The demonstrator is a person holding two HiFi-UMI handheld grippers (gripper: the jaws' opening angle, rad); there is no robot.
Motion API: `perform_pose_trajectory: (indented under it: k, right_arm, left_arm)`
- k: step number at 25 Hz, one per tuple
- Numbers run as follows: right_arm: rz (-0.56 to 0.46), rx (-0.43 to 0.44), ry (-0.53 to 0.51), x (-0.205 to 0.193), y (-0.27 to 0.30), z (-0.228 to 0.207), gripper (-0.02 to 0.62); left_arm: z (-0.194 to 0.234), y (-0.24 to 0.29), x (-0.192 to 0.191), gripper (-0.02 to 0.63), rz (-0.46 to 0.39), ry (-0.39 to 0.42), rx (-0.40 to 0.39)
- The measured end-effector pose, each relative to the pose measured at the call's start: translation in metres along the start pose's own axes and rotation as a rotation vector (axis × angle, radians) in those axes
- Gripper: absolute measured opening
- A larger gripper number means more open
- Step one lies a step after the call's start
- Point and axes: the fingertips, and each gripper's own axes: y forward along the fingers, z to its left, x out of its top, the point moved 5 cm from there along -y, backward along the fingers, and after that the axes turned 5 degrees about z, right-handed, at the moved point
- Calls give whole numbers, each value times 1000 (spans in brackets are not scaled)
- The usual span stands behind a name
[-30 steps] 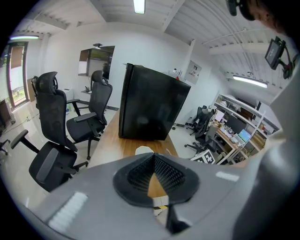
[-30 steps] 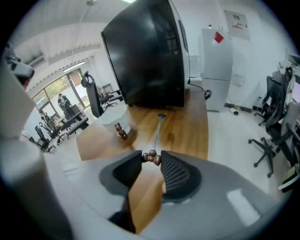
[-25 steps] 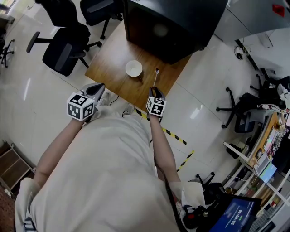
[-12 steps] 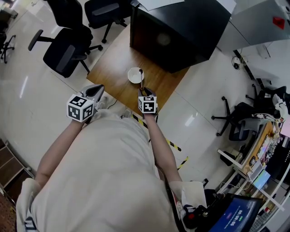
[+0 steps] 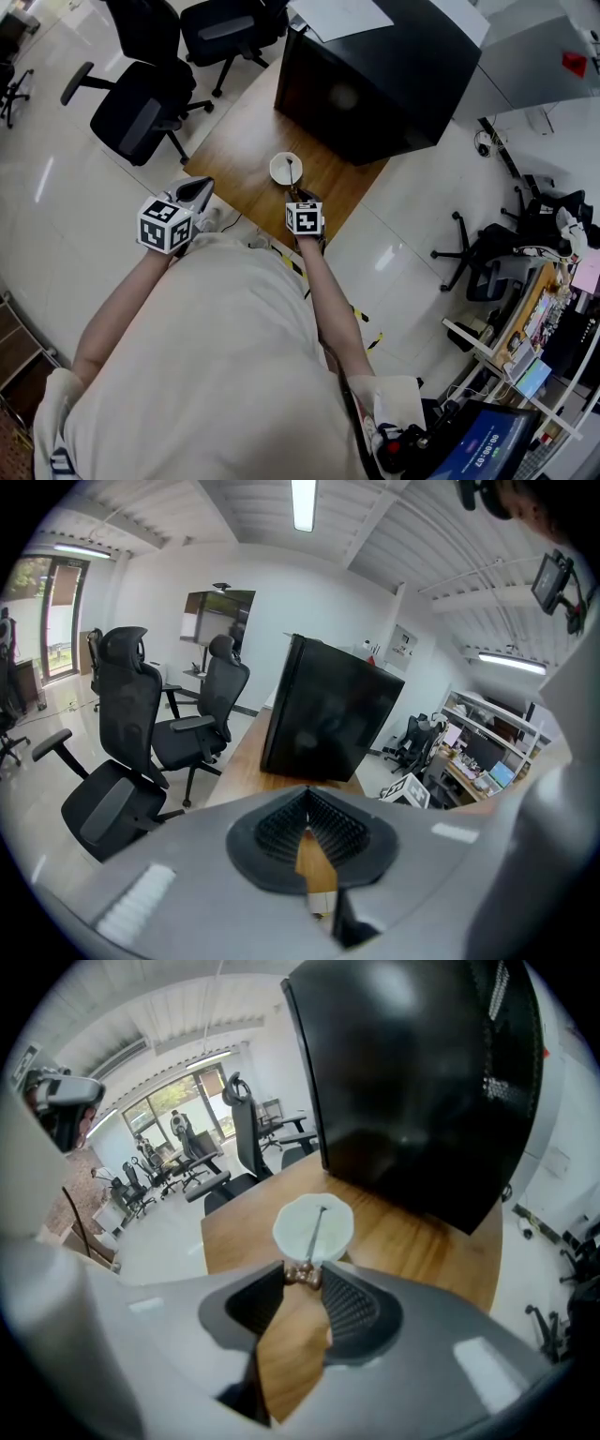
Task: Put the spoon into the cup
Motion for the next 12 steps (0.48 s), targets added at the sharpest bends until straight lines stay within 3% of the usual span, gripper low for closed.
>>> perform_pose_trajectory:
  k: [12]
  right_arm:
    - [57, -41, 21, -2, 7, 11, 127]
  left_arm:
    - [27, -11, 2, 2, -17, -17, -17]
